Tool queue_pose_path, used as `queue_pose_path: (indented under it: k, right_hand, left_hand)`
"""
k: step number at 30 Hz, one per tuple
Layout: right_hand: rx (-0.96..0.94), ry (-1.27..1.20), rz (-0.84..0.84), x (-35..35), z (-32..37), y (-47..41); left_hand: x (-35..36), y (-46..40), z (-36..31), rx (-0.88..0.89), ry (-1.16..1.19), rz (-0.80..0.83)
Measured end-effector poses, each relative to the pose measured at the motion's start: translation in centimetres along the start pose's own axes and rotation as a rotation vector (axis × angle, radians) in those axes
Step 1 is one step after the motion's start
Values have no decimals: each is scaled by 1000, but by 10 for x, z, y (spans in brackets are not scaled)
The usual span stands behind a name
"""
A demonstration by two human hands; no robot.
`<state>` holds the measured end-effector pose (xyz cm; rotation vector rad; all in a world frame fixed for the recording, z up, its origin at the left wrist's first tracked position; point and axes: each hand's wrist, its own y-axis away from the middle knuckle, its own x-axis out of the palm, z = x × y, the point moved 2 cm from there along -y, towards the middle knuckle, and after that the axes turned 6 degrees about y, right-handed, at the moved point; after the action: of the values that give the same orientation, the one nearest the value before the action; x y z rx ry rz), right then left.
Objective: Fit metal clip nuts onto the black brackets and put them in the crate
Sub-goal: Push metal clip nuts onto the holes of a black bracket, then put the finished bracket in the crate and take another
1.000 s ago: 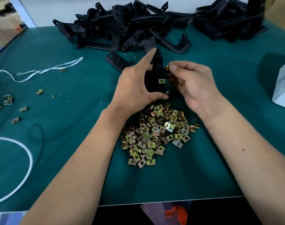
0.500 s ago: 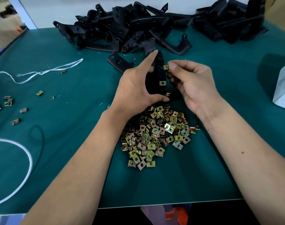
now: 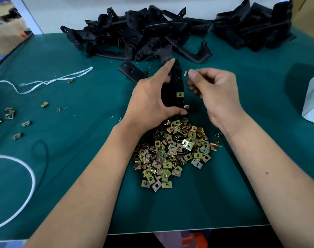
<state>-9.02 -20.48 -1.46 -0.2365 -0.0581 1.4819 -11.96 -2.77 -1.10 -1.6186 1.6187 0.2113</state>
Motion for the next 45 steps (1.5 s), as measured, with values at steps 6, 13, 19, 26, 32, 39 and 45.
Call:
queue_pose_path:
  k: [6,13,19,26,32,39,45]
  right_hand:
    - [3,76,120,-1,-1,-1]
    - [37,83,160,-3,-2,-3]
    - [78,-1,128,-2,-2,-3]
    - [32,33,78,5,0,2]
    - [-23,115,63,4,2,4]
    - [-158,245,-31,4,14,13]
    - [-145,359,-110,-35,37,40]
  left_hand:
    - [0,1,-1,28,6,-12]
    - [-2,2,-1,45,-16,12]
    - [0,1,-6,35,-34,30]
    - [3,2,-9,2,-23,27]
    - [6,3,-14,-37,-55,50]
    - [-2,1,-27,11,-211,29]
    - [22,1,-89,123,-435,-46]
